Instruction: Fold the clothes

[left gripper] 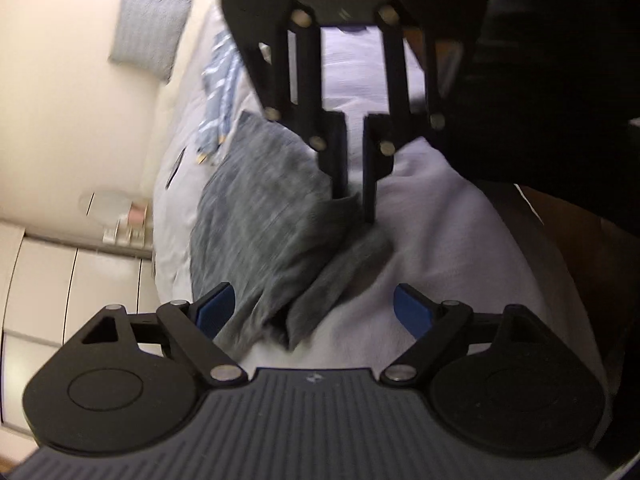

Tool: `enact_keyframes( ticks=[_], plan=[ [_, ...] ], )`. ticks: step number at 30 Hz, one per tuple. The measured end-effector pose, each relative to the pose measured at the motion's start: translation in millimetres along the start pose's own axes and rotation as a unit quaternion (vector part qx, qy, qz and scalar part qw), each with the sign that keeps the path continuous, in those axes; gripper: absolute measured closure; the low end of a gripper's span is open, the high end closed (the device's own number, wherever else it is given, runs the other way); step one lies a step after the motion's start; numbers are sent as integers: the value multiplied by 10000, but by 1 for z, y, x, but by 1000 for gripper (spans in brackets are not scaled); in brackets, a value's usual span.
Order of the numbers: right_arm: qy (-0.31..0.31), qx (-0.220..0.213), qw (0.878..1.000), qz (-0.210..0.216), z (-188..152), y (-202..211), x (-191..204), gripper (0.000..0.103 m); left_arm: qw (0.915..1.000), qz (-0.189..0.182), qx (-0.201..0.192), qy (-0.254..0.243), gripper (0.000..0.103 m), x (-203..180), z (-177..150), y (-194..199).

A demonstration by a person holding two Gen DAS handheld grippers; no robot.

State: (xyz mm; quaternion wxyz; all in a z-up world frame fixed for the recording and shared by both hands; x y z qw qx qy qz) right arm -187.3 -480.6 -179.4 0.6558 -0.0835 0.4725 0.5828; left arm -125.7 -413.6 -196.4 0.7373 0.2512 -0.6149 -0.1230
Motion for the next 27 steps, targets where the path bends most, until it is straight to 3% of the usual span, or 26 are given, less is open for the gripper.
enact_keyframes(
  ticks=[4, 7, 8, 11, 13, 15, 18, 19, 21, 22, 24, 27],
  plan=[
    [-364, 90, 9993, 34, -7, 12, -6, 96, 9997, -154, -58, -202, 35, -4, 7, -11],
    [-728, 212, 9971, -105, -15, 24, -13, 86, 9994, -322, -50, -143, 51, -4, 8, -15],
    [-850, 253, 9959, -162, -19, 28, -16, 80, 9992, -390, -45, 14, 64, -2, 9, -15],
    [-1215, 349, 9914, -339, -27, 38, -26, 75, 9954, -574, -39, 760, 84, 14, 9, -15],
    [-1437, 392, 9878, -452, -32, 42, -33, 75, 9934, -544, -54, 1013, 86, 22, 7, -15],
    [-1518, 408, 9861, -530, -34, 45, -38, 74, 9954, -466, -25, 838, 85, 19, 6, -17],
    [-1551, 411, 9853, -585, -36, 48, -41, 71, 9986, -302, 25, 439, 70, 12, 9, -23],
    [-1542, 402, 9855, -583, -36, 48, -41, 69, 9988, -290, 37, 401, 70, 12, 10, -25],
    [-1479, 401, 9865, -573, -37, 47, -40, 67, 9980, -359, 57, 508, 88, 17, 11, -29],
    [-1478, 403, 9865, -577, -36, 46, -37, 64, 9966, -338, 26, 747, 96, 23, 11, -26],
    [-1484, 412, 9863, -594, -38, 41, -34, 57, 9880, -198, -107, 1527, 98, 41, 9, -12],
    [-1420, 390, 9865, -721, -39, 38, -38, 46, 9657, 64, -250, 2583, 98, 73, 1, 6]
  ],
)
Point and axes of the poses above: each gripper's, at about its wrist camera, not at the fingertips, and y roughly against the way its jaws point, x to its left, z to its top, the point moved 6 cm from there along -y, roughly the way its jaws point, and after that the axes turned 2 degrees about -z, right-handed, at the moved point
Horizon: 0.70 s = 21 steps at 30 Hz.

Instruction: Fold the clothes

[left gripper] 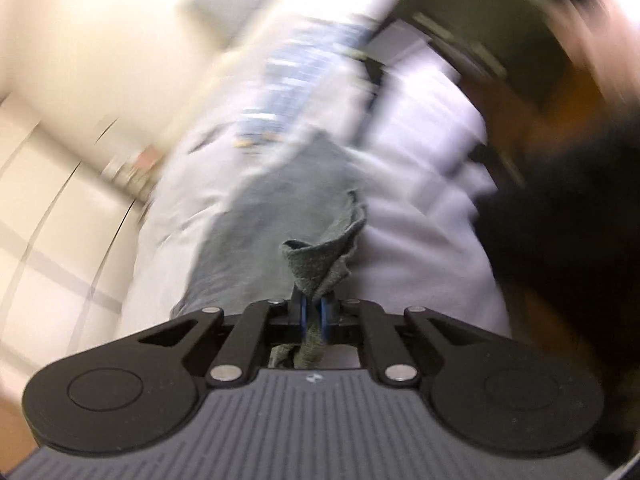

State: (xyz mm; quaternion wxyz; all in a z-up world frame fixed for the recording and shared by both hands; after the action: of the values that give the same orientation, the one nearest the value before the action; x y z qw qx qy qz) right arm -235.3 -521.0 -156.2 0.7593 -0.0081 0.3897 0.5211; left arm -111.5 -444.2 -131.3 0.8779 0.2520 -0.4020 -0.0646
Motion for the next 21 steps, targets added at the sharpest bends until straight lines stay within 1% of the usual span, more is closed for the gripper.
enact_keyframes(
  ticks=[2, 3, 5, 7, 8, 10, 12, 13, 14, 16, 19, 21],
  plan=[
    [96, -95, 9998, -125, 1, 0, -1, 35, 9993, 146, -51, 328, 99, 18, 3, 7],
    [154, -154, 9996, -200, 2, -1, -3, 33, 9991, 192, -67, 381, 99, 24, 4, 8],
    [229, -304, 9987, -329, 9, -7, -5, 32, 9991, 232, -88, 345, 99, 29, 6, 11],
    [306, -449, 9970, -553, 18, -20, -8, 32, 9995, 221, -86, 210, 99, 28, 6, 13],
    [384, -481, 9958, -674, 22, -29, -10, 31, 9996, 201, -89, 165, 99, 27, 7, 14],
    [545, -524, 9939, -801, 25, -45, -14, 29, 9998, 151, -93, 115, 99, 25, 7, 15],
    [705, -564, 9916, -925, 29, -61, -18, 30, 9999, 140, -68, 72, 99, 22, 5, 16],
    [764, -494, 9917, -913, 26, -69, -21, 36, 9999, 134, -55, 50, 99, 21, 5, 16],
    [834, -391, 9919, -875, 22, -76, -25, 48, 9999, 133, -50, 37, 99, 21, 3, 17],
    [1041, -132, 9902, -920, 6, -91, -36, 60, 9999, 131, -65, 31, 98, 21, 0, 18],
    [1247, 220, 9859, -1098, -21, -106, -59, 61, 9998, 145, -30, 156, 98, 22, -4, 15],
    [1337, 353, 9838, -1144, -34, -112, -71, 63, 9996, 156, -13, 214, 98, 24, -4, 13]
  ],
)
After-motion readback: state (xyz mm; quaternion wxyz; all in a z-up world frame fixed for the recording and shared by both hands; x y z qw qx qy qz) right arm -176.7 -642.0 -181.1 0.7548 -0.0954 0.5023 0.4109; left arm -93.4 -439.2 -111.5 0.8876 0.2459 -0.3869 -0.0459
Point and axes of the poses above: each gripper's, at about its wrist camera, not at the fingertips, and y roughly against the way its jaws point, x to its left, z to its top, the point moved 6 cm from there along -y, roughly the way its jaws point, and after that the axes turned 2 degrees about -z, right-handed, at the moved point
